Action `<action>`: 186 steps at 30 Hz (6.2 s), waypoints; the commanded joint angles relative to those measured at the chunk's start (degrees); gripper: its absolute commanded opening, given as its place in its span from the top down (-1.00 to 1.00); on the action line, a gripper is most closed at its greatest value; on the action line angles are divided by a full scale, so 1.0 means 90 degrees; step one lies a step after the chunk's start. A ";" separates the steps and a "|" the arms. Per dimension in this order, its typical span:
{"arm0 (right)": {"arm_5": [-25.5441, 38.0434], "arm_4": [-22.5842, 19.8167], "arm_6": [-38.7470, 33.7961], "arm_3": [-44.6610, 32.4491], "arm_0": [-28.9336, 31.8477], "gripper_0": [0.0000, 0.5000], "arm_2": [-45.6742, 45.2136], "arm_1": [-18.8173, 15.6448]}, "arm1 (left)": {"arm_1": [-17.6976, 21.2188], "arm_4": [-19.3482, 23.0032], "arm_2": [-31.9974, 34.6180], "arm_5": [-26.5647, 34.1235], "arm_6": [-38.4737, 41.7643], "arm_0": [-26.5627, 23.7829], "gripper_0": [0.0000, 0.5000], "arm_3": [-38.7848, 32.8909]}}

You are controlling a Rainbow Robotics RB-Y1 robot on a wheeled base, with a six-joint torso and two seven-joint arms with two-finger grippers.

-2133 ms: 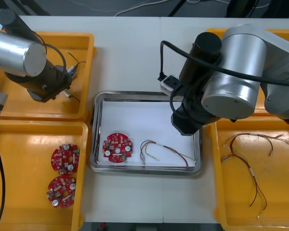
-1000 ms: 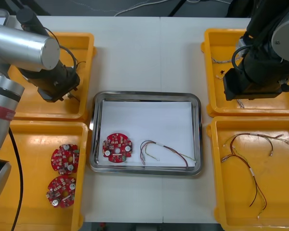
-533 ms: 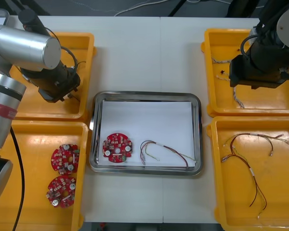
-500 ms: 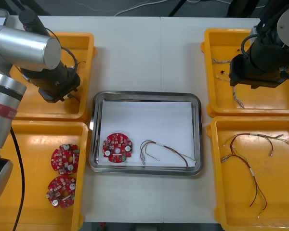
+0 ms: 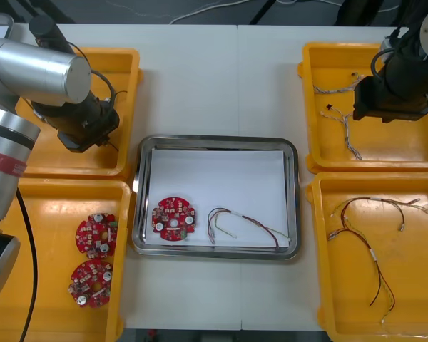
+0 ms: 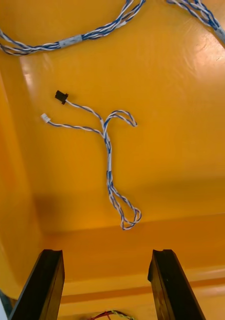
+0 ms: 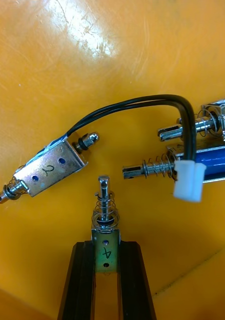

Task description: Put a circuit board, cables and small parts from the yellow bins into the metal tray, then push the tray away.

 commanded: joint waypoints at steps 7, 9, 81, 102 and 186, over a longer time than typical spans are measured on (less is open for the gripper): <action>-0.0354 0.0081 0.0442 0.1252 -0.0527 -1.00 -0.0338 0.0464 | -0.0058 -0.0094 -0.0020 0.0025 0.0068 -0.0294 1.00 -0.0130; -0.0413 0.0100 0.0481 0.1447 -0.0586 -1.00 -0.0338 0.0551 | -0.0019 -0.0055 0.0009 0.0073 0.0039 -0.0294 1.00 -0.0198; -0.1868 0.0530 0.1907 0.3127 0.0137 1.00 0.0023 0.1499 | 0.0684 0.1635 -0.2774 0.1011 0.0811 -0.0431 1.00 -0.3479; -0.0725 0.0745 0.2512 0.1554 0.0127 1.00 -0.0524 0.1010 | 0.0372 0.1498 -0.3282 0.0259 0.0078 -0.0441 1.00 -0.2708; 0.0212 0.0051 0.5501 -0.1795 -0.0117 1.00 -0.0055 0.1645 | 0.1514 0.1752 0.0136 0.2169 -0.2402 -0.0421 -1.00 -0.2708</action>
